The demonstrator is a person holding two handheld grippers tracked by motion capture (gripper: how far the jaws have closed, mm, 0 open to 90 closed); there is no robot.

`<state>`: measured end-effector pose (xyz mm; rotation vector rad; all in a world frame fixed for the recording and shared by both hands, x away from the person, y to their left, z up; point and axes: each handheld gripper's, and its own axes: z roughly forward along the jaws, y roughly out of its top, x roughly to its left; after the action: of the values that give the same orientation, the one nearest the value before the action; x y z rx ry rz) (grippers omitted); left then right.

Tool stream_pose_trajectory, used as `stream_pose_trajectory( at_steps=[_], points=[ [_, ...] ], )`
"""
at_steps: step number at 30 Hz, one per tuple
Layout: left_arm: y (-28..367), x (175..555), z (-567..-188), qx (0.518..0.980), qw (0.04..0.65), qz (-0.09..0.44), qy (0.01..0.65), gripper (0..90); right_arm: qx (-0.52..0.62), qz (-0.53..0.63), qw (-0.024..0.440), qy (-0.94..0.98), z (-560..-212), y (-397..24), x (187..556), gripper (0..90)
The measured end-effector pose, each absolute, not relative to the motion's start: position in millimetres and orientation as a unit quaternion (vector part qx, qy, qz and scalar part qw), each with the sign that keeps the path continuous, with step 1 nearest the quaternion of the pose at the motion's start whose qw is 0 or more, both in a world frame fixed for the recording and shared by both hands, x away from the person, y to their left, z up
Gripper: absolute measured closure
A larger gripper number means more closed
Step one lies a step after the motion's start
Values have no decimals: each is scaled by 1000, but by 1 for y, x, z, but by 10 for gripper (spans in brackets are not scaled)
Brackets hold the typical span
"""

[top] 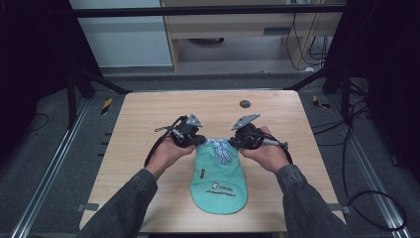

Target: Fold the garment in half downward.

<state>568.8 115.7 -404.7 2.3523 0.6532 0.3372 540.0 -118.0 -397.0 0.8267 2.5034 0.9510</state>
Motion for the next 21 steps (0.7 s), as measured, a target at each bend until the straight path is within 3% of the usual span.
stream_pose_trajectory(
  at_steps=[21],
  points=[
    [119, 580, -395, 891, 354, 134, 250, 851, 287, 347, 181, 874, -384, -116, 539, 848]
  ],
)
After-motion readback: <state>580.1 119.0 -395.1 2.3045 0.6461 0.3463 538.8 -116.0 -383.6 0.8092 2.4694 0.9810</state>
